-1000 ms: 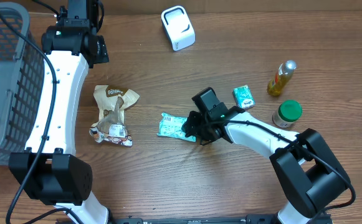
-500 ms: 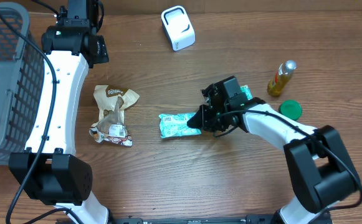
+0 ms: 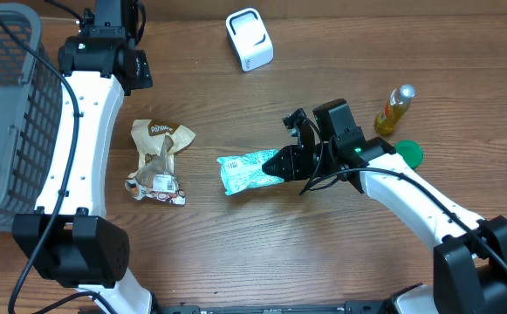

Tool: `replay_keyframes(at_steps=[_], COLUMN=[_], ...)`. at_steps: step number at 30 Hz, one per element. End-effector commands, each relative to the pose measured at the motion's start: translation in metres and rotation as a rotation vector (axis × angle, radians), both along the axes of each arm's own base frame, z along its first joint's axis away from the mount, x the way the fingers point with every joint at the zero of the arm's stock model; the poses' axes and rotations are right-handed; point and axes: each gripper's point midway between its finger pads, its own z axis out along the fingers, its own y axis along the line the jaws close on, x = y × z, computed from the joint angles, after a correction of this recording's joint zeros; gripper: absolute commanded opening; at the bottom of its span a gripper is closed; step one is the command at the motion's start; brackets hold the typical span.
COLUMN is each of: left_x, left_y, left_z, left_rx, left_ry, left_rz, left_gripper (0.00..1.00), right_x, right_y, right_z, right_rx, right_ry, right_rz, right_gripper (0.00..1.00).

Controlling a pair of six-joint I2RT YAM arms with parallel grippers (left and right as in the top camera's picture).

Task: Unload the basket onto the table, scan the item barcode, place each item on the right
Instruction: 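Lift the wipes pack with the right gripper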

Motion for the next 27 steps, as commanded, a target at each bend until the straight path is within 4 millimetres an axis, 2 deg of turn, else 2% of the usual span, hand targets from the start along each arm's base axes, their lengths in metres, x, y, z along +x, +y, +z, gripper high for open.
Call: replay_keyframes(at_steps=[1, 16, 22, 24, 26, 27], left_x=[0.000, 0.000, 0.000, 0.000, 0.000, 0.000], left_y=[0.000, 0.000, 0.000, 0.000, 0.000, 0.000], left_z=[0.014, 0.015, 0.014, 0.014, 0.014, 0.014], left_rx=[0.013, 0.013, 0.013, 0.013, 0.013, 0.013], left_ry=[-0.032, -0.032, -0.032, -0.032, -0.032, -0.032], left_rz=[-0.005, -0.005, -0.005, -0.005, -0.005, -0.005], left_gripper=[1.00, 1.00, 1.00, 1.00, 1.00, 0.99], right_x=[-0.002, 0.004, 0.016, 0.024, 0.033, 0.041], right_y=[0.001, -0.004, -0.010, -0.011, -0.007, -0.006], right_z=[0.009, 0.003, -0.001, 0.002, 0.015, 0.028], right_rx=[0.025, -0.020, -0.081, -0.089, -0.077, -0.080], right_ry=[-0.022, -0.043, -0.143, -0.183, -0.232, -0.265], right_rz=[0.018, -0.012, -0.001, -0.014, -0.006, -0.007], right_gripper=[0.04, 0.04, 0.04, 0.04, 0.04, 0.03])
